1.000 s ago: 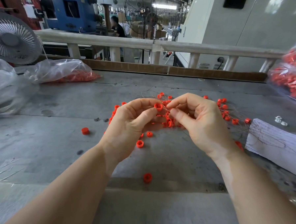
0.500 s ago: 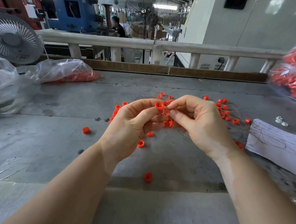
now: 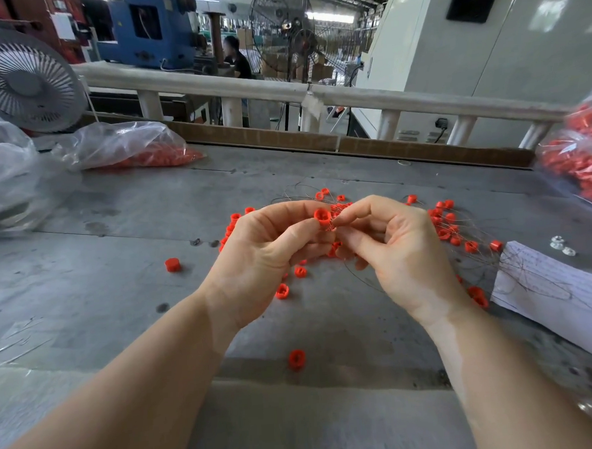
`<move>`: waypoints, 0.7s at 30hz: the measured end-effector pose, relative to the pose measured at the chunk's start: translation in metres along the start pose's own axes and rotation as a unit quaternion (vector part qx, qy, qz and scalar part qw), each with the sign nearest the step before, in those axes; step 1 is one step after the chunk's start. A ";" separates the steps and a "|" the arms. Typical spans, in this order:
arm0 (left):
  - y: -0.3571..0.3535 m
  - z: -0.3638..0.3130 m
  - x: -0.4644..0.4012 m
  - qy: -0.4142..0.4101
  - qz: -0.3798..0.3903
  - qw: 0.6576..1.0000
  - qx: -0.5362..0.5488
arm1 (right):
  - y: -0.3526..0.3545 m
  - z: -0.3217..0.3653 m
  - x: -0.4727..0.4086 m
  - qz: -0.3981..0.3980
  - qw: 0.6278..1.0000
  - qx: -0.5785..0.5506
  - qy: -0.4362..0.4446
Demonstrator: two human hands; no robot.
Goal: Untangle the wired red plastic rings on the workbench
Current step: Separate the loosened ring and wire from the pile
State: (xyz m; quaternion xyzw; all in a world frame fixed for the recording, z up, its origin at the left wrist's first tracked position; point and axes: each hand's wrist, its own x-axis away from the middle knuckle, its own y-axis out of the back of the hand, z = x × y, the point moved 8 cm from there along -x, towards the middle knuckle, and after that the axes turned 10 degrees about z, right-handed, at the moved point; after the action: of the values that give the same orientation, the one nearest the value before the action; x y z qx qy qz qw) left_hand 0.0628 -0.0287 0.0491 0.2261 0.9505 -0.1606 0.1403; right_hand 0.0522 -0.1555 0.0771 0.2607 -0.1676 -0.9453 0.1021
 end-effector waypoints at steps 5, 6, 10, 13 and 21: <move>0.000 -0.001 0.002 -0.006 -0.005 1.000 -0.020 | -0.005 0.008 0.003 -0.011 0.993 0.107 0.053; 0.000 -0.001 0.002 -0.008 -0.007 1.000 -0.020 | -0.005 0.009 0.004 -0.017 0.990 0.128 0.064; 0.000 -0.002 0.002 -0.014 -0.013 1.000 -0.021 | -0.004 0.012 0.006 -0.038 0.983 0.157 0.089; -0.002 -0.004 0.002 -0.022 -0.005 0.999 -0.025 | -0.002 0.012 0.006 -0.034 0.986 0.137 0.085; -0.004 -0.005 0.003 -0.032 -0.003 0.999 -0.031 | -0.007 0.008 0.002 0.006 0.999 0.027 0.033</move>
State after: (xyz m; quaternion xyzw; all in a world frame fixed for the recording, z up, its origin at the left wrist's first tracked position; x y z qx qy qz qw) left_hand 0.0574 -0.0292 0.0540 0.2131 0.9507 -0.1387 0.1774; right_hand 0.0460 -0.1473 0.0799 0.2932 -0.1908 -0.9308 0.1064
